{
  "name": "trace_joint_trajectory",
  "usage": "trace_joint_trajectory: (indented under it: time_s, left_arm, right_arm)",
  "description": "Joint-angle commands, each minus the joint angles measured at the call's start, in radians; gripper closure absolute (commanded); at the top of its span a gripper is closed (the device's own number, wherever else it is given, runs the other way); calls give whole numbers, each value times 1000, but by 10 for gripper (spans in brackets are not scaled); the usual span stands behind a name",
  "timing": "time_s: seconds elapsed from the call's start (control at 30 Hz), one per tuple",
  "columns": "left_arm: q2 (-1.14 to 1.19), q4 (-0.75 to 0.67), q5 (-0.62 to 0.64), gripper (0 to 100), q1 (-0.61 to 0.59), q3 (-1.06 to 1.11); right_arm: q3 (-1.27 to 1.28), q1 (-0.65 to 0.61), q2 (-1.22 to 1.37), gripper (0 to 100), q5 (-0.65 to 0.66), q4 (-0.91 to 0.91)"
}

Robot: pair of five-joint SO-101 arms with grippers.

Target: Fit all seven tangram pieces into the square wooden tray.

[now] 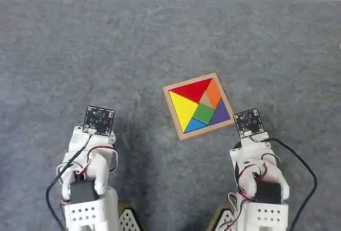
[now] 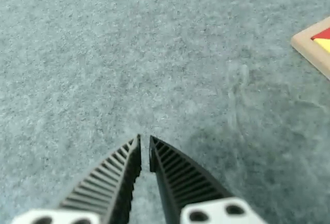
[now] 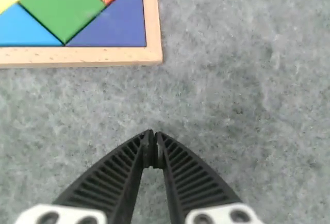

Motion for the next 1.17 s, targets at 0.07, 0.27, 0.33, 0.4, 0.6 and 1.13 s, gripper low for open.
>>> trace_joint_trajectory:
  time_s: [0.07, 0.27, 0.33, 0.4, 0.6, 1.13]
  left_arm:
    - [-3, -23, -9, 971, -5, -8]
    - [-3, -23, -9, 971, -5, -8]
    - [-3, -23, -9, 971, -5, -8]
    - [-3, -23, -9, 971, -5, -8]
    - [-3, -23, -9, 971, -5, -8]
    - [-3, -23, -9, 971, -5, -8]
  right_arm:
    - [17, 1, -12, 992, 9, -16]
    - [17, 1, -15, 992, 9, 113]
    - [17, -4, -15, 992, 9, 113]
    - [17, -5, -15, 992, 9, 119]
    - [17, -1, -15, 992, 9, 122]
    - [17, -1, -13, 992, 9, 122]
